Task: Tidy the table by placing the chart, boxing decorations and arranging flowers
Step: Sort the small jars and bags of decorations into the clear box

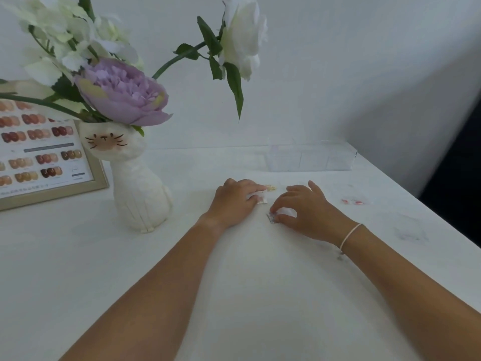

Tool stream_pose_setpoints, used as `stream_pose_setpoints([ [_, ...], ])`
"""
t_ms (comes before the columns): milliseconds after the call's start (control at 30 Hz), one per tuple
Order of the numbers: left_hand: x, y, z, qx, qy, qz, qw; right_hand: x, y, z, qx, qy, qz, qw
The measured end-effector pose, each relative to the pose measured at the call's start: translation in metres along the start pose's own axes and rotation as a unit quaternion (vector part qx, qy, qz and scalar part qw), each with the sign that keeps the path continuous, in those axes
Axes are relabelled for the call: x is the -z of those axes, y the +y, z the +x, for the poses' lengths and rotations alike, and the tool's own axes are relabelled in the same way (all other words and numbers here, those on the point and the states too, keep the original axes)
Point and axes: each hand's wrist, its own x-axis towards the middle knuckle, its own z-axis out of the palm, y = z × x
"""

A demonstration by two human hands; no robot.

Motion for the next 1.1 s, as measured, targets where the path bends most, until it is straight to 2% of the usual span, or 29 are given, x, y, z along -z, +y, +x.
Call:
stream_pose_setpoints([
  [233,0.001,-0.001,0.000,0.007,0.012,-0.036,0.999,0.002,-0.007,0.000,-0.009,-0.007,0.003,1.000],
  [433,0.001,-0.004,0.001,0.038,0.043,-0.118,0.991,0.004,-0.009,0.001,-0.022,-0.019,-0.024,0.999],
  [600,0.003,-0.006,0.000,0.045,0.040,-0.136,0.989,0.003,-0.012,-0.002,-0.012,0.034,0.005,0.999],
  [733,0.004,-0.007,-0.001,0.039,0.014,-0.110,0.993,0.005,-0.010,-0.005,-0.016,0.088,0.042,0.995],
  [933,0.006,-0.006,-0.001,0.044,0.021,-0.099,0.994,0.015,-0.005,-0.001,-0.017,0.144,0.089,0.985],
  [1100,0.008,-0.001,0.003,0.034,0.035,-0.154,0.987,0.036,0.012,0.009,-0.042,0.198,0.158,0.966],
])
